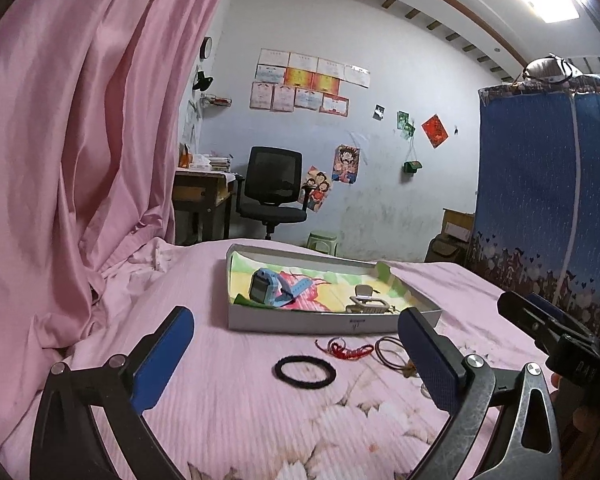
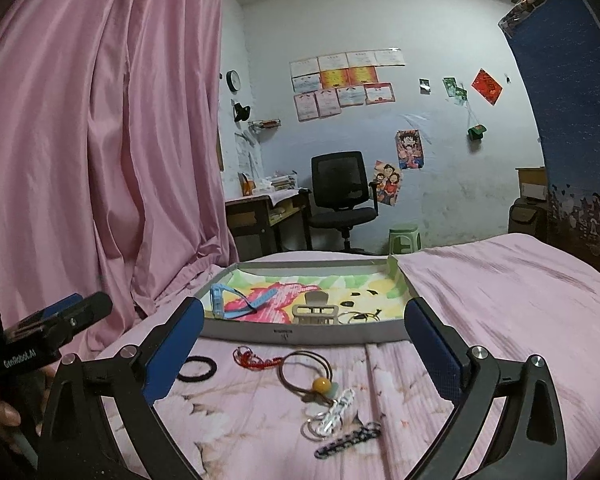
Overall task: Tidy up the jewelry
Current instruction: 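Grasp the black hair tie with the left gripper while the right gripper grasps the chain keychain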
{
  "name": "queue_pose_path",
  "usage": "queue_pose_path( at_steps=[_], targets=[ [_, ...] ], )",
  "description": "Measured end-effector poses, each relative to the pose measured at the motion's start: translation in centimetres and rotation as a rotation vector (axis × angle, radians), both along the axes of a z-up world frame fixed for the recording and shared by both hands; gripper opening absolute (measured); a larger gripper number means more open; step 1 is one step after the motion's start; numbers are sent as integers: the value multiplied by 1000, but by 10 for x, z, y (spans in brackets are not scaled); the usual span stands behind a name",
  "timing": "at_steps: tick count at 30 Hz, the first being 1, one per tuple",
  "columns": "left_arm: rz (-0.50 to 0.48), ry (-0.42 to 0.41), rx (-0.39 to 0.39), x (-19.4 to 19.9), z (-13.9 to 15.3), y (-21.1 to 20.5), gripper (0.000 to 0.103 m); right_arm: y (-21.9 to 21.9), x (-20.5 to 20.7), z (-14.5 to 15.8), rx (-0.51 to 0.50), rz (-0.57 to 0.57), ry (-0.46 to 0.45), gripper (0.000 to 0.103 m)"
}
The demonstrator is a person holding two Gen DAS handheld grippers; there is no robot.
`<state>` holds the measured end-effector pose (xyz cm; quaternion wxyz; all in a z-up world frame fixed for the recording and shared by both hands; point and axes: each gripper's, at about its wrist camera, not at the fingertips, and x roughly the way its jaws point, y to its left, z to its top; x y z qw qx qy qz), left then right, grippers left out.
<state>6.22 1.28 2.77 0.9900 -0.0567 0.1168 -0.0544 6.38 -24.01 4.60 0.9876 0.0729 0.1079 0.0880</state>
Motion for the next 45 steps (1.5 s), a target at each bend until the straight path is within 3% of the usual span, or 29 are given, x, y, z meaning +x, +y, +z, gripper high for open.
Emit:
queue_pose_path(
  at_steps=[8, 13, 23, 29, 37, 43, 45],
  targets=[
    [1, 40, 23, -3, -10, -1, 103, -4, -10, -9, -19, -6, 21, 99],
    [-5, 128, 26, 10, -21, 1, 103, -4, -6, -18, -30, -7, 70, 99],
    [-49, 338, 40, 50, -44, 2, 103, -5, 18, -42, -38, 8, 269, 99],
    [-83, 412, 49, 73, -50, -1, 103, -8, 27, -60, -18, 24, 378, 98],
    [-127, 482, 57, 100, -56, -8, 99, 1, 44, -80, -19, 48, 494, 67],
    [-137, 520, 82, 116, -59, -18, 94, 0, 58, -91, 0, 32, 572, 57],
    [-142, 532, 94, 120, -60, -21, 87, 1, 61, -95, 8, 34, 586, 55]
  ],
)
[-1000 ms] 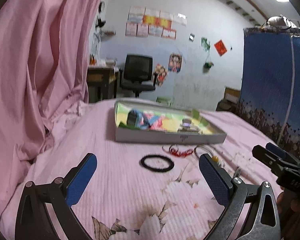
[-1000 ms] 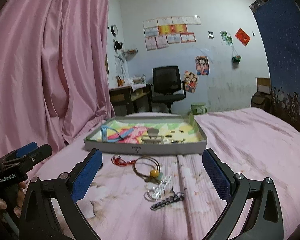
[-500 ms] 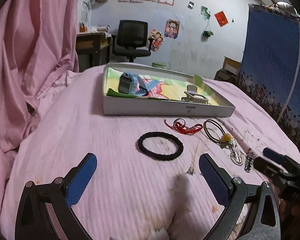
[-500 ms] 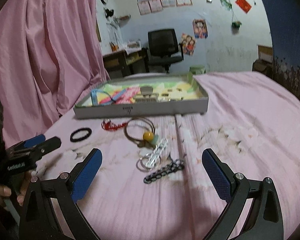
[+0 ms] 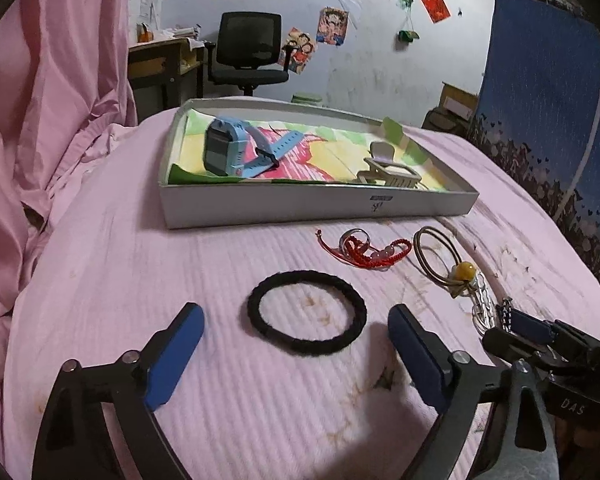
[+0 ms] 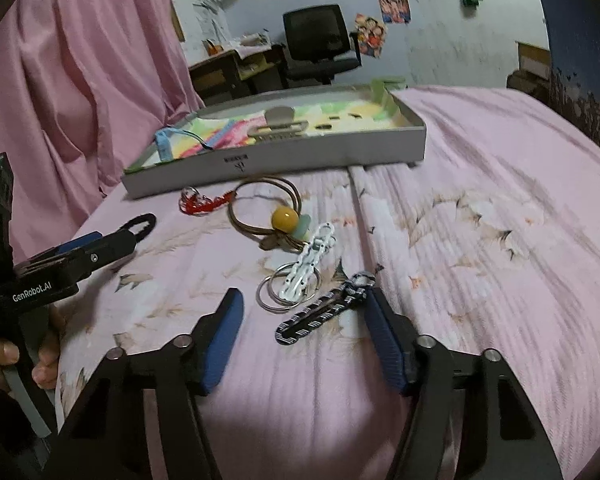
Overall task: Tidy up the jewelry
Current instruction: 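Grasp the black hair tie with the left gripper while the right gripper grasps the chain keychain, then lift the hair tie with the left gripper while the right gripper lifts the keychain toward the tray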
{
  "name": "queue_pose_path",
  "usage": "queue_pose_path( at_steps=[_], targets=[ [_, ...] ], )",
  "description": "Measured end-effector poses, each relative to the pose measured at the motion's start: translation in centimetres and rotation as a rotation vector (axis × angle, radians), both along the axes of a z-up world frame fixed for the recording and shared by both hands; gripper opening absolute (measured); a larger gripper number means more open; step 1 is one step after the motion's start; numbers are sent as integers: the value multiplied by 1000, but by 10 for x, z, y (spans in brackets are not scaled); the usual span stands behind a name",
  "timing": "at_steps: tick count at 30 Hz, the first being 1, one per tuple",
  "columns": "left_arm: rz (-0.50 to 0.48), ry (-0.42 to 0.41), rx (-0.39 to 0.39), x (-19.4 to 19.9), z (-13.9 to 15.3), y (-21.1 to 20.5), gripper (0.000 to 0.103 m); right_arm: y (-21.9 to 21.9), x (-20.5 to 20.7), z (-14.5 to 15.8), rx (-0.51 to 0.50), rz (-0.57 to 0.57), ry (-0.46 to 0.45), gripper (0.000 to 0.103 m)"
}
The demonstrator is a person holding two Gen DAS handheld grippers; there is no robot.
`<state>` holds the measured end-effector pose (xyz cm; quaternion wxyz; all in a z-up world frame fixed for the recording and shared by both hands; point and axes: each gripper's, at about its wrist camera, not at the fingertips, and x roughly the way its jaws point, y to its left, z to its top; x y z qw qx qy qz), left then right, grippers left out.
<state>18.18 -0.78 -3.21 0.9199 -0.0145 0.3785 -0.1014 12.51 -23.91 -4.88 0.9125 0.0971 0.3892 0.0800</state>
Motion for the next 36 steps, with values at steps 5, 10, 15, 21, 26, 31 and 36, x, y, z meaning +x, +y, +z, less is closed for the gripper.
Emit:
queue_pose_path(
  at_steps=[5, 10, 15, 21, 26, 31, 36],
  targets=[
    [-14, 8, 22, 2, -1, -6, 74, 6, 8, -5, 13, 15, 18, 47],
    [-30, 5, 33, 2, -2, -10, 59, 8, 8, -7, 27, 22, 20, 38],
    [-38, 2, 26, 1, -2, -10, 47, 9, 8, -8, 36, 31, 24, 38],
    [-53, -12, 12, -3, -2, -10, 27, 7, 7, -9, 51, 31, 24, 38],
    [-61, -21, 0, -6, -2, -10, 17, 8, 1, -10, 60, 33, 16, 38],
    [-65, -28, -26, -8, -2, -8, 14, 7, -2, -11, 73, 31, 12, 38],
    [-74, -40, -50, -14, -2, -6, 12, 7, -6, -11, 89, 35, 0, 38]
  ],
)
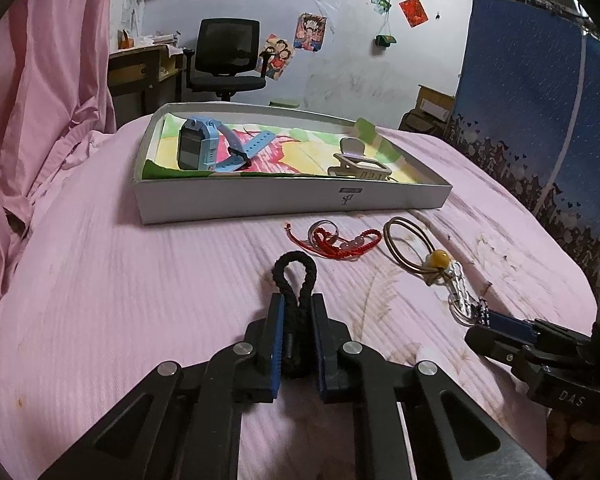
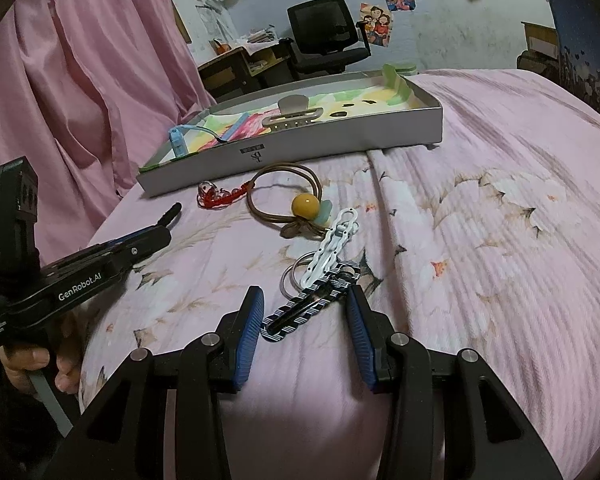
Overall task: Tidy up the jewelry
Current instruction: 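Lift the hair tie with the left gripper while the right gripper lifts the keychain toward the tray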
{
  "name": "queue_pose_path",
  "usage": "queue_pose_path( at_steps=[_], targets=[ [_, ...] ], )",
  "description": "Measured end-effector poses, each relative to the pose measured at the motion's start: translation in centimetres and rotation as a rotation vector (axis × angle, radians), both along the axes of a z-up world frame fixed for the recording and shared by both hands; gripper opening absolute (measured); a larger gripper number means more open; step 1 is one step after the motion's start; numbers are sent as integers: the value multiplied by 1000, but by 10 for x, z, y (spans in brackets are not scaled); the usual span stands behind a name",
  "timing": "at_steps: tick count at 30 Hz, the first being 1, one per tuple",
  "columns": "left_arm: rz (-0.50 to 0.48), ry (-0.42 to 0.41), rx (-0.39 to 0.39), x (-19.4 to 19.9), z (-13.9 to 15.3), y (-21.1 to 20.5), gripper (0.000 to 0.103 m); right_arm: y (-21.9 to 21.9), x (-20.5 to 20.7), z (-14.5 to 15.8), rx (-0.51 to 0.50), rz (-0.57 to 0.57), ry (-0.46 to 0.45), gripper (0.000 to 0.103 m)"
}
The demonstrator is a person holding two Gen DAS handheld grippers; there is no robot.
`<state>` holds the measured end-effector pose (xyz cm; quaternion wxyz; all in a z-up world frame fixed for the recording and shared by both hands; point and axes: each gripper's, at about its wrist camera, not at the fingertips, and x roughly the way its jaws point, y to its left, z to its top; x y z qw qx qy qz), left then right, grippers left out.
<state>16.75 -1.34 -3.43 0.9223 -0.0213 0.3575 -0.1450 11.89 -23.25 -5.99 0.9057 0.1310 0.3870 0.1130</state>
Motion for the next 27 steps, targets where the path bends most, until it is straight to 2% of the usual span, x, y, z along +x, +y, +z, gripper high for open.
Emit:
queue_pose_path(
  at_steps=[5, 6, 7, 18, 20, 22, 27],
  targets=[
    [-16, -17, -9, -12, -1, -2, 12, 1, -3, -1, 8, 11, -7, 37],
    [-18, -19, -7, -14, -1, -3, 12, 1, -3, -1, 12, 14, -5, 23],
    [-20, -21, -5, -16, -1, -3, 12, 1, -2, -2, 18, 20, 1, 14],
    [-28, -40, 0, -24, 0, -5, 11, 3, 1, -6, 7, 22, 21, 14],
    [-25, -53, -3, -28, 1, -5, 11, 4, 1, -5, 7, 27, 17, 12],
    [-26, -67, -8, -34, 2, -5, 11, 7, 0, -4, 5, 34, 7, 5],
    [-37, -93, -7, -47, 3, -8, 11, 7, -10, -1, 17, 40, -30, 4]
  ],
)
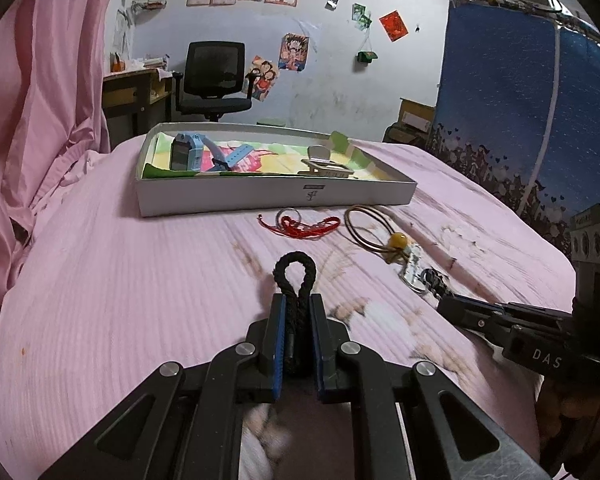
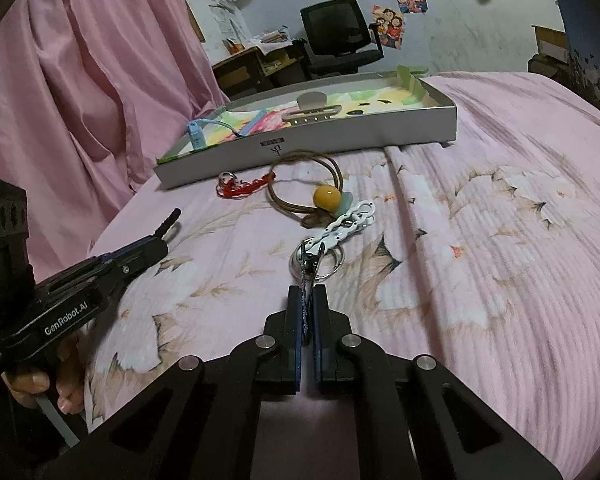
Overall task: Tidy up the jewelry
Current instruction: 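Lift the hair tie with the left gripper while the right gripper lifts the keychain toward the tray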
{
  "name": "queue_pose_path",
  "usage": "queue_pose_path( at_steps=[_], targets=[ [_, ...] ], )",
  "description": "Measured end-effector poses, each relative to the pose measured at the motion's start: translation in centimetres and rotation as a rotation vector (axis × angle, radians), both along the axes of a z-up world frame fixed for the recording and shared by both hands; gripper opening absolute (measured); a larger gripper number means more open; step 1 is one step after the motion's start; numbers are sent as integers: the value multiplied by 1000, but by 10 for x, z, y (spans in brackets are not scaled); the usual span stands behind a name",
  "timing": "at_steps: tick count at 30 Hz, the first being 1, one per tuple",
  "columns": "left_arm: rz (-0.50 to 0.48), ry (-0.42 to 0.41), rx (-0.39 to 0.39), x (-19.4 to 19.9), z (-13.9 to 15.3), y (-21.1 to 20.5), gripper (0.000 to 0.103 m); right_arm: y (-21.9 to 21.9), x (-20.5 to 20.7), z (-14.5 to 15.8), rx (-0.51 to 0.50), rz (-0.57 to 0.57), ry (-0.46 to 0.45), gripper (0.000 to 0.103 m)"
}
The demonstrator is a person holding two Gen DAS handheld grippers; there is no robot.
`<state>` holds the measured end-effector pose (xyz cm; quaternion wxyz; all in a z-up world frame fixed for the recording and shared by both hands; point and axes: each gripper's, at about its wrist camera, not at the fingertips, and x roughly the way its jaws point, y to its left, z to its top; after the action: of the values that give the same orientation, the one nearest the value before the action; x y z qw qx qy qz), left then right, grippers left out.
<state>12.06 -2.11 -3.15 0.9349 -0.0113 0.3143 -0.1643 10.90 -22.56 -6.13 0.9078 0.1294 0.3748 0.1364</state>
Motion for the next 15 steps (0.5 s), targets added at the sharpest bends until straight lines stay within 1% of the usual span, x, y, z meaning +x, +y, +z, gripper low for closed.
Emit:
queue_pose_path(
  at_steps=[7, 11, 15],
  targets=[
    [-14, -23, 6, -10, 1, -4, 11, 0, -17, 6, 7, 13, -77, 4],
    [-11, -31, 1, -14, 1, -3, 11, -1, -18, 7, 9, 14, -92, 4],
    [-9, -57, 4, -19, 6, -5, 11, -2, -18, 8, 13, 11, -108, 4]
  ],
)
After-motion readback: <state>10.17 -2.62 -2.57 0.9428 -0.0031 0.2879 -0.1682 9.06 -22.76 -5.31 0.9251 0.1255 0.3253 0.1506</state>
